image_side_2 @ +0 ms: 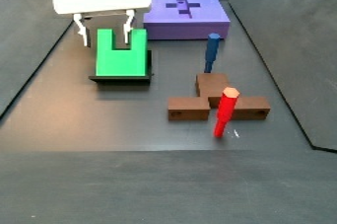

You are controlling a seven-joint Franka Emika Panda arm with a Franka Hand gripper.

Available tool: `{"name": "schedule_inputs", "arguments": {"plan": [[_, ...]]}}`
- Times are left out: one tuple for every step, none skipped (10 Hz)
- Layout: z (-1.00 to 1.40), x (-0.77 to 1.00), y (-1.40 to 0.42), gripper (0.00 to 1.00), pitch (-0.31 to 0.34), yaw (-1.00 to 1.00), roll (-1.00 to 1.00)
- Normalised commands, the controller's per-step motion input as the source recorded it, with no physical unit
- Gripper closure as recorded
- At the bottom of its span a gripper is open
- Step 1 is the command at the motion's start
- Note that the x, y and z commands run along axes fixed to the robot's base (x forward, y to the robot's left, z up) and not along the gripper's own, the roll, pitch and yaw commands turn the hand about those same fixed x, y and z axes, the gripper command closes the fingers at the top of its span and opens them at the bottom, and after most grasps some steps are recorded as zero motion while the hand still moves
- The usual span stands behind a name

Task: Pick up the green object. Move up. Place the green object on the fixture. Regrasp the green object. Move to above the board. Insert the green object.
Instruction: Regrasp the green object.

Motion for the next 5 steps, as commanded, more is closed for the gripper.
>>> {"name": "schedule_inputs", "arguments": {"plan": [[0.0, 0.0, 0.08, 0.0, 0.0, 0.0, 0.0], [0.0, 0.0, 0.1, 0.0, 0.0, 0.0, 0.0], [0.0, 0.0, 0.08, 0.0, 0.0, 0.0, 0.0], [-0.05, 0.04, 0.08, 0.0, 0.0, 0.03, 0.0], [-0.1, 0.03, 0.04, 0.0, 0.0, 0.01, 0.0]]}}
